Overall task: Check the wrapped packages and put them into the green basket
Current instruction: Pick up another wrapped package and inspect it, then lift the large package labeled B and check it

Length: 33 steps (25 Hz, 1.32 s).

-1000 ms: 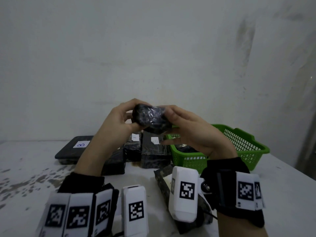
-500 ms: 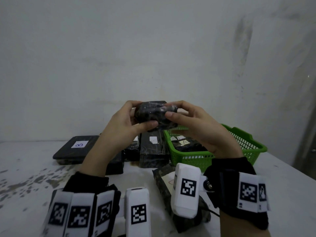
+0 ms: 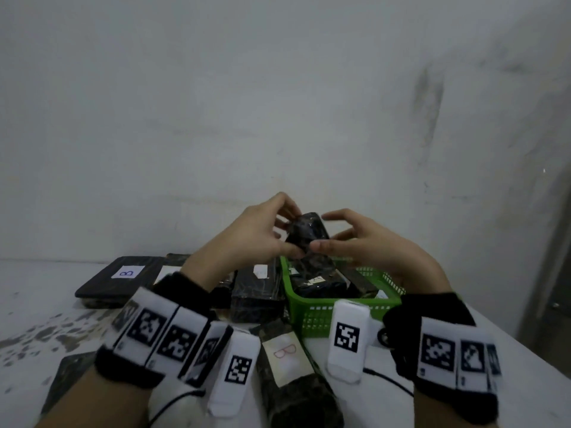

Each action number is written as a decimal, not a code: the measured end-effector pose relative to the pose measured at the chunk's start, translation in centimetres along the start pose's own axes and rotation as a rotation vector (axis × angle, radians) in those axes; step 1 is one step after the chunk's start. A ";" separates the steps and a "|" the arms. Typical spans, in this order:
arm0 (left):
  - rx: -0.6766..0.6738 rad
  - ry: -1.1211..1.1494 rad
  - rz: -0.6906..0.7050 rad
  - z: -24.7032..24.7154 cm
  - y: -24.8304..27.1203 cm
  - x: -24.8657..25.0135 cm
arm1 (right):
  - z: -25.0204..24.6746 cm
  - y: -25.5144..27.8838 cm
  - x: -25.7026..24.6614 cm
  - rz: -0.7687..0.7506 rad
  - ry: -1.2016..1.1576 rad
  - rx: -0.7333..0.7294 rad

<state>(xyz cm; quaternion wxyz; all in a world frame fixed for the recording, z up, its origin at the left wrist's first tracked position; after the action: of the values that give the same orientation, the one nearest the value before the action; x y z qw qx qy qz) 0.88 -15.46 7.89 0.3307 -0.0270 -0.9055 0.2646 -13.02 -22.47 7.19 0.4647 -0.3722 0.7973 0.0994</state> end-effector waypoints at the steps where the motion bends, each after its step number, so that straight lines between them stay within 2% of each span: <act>1: -0.033 -0.020 0.010 0.5 -1.1 0.4 | -0.9 -0.7 0.0 0.005 0.051 -0.008; 3: -0.103 -0.059 -0.001 1.8 -3.1 0.4 | -2.0 -2.2 0.3 0.024 0.152 -0.071; 6: -0.242 -0.115 -0.098 4.2 -5.6 -1.5 | -3.0 -4.9 2.1 0.118 0.319 -0.130; 8: -0.368 -0.199 -0.178 5.7 -6.4 -3.0 | -3.1 -6.7 4.0 0.193 0.505 -0.157; 11: -0.526 -0.342 -0.189 7.2 -6.9 -4.4 | -2.3 -9.4 7.0 0.281 0.799 -0.278; 15: -0.727 -0.430 -0.194 8.6 -6.7 -6.3 | 0.0 -12.1 9.4 0.414 0.859 -0.485; 18: -0.848 -0.454 -0.215 9.1 -6.6 -8.2 | 1.3 -13.1 10.5 0.508 0.791 -0.590; 21: -0.855 -0.392 -0.203 8.9 -6.5 -9.2 | 2.6 -13.3 11.4 0.569 0.647 -0.644; 24: -0.843 -0.361 -0.193 8.9 -6.1 -9.6 | 3.2 -13.3 11.9 0.560 0.656 -0.672; 29: -0.769 -0.304 -0.184 8.6 -5.1 -9.8 | 2.4 -13.1 11.4 0.561 0.698 -0.606; 33: -0.720 -0.298 -0.224 6.1 -3.8 -9.3 | 2.1 -11.7 7.9 0.484 0.520 -0.531</act>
<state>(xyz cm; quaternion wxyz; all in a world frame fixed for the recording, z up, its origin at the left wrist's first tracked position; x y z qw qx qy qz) 4.88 -23.55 0.45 0.1918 -0.0037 -0.9757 -0.1058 -5.93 -33.57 1.76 0.1004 -0.2938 0.8987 0.3098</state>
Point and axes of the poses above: each hand's wrist, its own y-axis away from the middle knuckle, its own z-axis out of the palm, x = y × z, the point moved 5 cm from there along -y, towards the middle knuckle, and after that the axes turned 3 degrees about -y, right-handed, at the moved point
